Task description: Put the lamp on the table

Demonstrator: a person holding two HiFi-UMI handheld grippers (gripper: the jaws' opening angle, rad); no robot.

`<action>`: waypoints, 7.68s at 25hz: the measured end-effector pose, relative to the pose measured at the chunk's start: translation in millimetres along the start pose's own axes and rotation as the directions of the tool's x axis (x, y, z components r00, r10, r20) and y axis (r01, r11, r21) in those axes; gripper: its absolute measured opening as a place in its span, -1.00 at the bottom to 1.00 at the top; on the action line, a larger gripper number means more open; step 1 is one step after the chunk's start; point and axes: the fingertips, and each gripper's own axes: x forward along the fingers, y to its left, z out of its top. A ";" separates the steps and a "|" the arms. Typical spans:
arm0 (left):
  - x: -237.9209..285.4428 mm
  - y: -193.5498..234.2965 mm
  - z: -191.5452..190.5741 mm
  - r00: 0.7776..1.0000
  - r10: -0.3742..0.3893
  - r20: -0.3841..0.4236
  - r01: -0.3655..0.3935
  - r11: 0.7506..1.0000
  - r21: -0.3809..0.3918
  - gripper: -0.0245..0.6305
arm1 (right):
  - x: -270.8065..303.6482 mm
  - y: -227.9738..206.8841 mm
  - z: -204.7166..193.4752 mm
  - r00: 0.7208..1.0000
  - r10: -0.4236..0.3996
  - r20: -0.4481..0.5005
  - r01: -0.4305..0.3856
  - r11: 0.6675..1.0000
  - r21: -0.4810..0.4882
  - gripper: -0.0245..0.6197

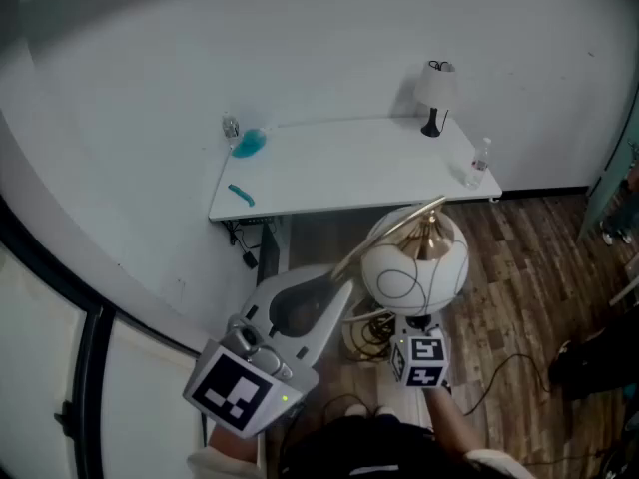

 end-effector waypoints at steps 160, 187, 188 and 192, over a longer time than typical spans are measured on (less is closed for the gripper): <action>239.4 300.7 -96.2 0.996 0.090 -0.017 -0.090 0.996 -0.017 -0.85 | 391.3 -64.0 91.3 0.997 0.076 0.006 -0.076 0.997 0.008 -0.82; 244.7 384.3 -111.4 0.999 0.034 -0.017 -0.035 0.997 -0.066 -0.85 | 453.1 -36.8 106.3 0.999 0.015 -0.045 -0.015 1.000 0.012 -0.82; 244.1 383.7 -110.7 0.999 0.035 -0.019 -0.036 0.997 -0.066 -0.85 | 452.4 -36.9 106.5 0.999 0.014 -0.046 -0.014 1.000 0.012 -0.82; 243.3 381.5 -110.9 0.999 0.039 -0.023 -0.041 0.997 -0.063 -0.85 | 451.8 -36.0 107.6 0.999 0.024 -0.037 -0.023 1.000 0.012 -0.82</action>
